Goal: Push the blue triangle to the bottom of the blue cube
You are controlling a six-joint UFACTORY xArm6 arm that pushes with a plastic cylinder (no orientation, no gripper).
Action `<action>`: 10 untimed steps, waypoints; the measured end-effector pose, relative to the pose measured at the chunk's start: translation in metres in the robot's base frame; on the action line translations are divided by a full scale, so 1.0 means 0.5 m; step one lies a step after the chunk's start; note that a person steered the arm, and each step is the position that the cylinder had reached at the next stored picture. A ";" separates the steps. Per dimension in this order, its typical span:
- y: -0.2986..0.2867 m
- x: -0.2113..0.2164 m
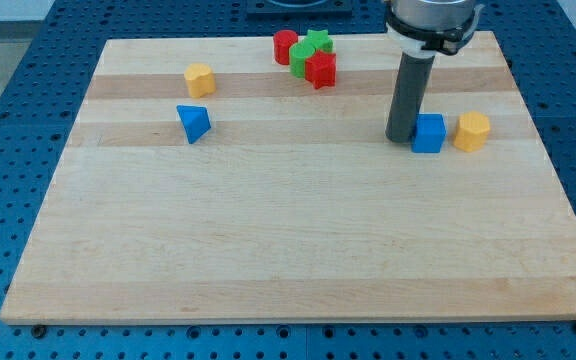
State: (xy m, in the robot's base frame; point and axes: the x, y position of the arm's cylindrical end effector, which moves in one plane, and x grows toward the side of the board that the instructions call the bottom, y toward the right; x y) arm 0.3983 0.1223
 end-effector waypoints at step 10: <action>-0.640 -0.056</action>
State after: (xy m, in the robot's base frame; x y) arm 0.3702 -0.1978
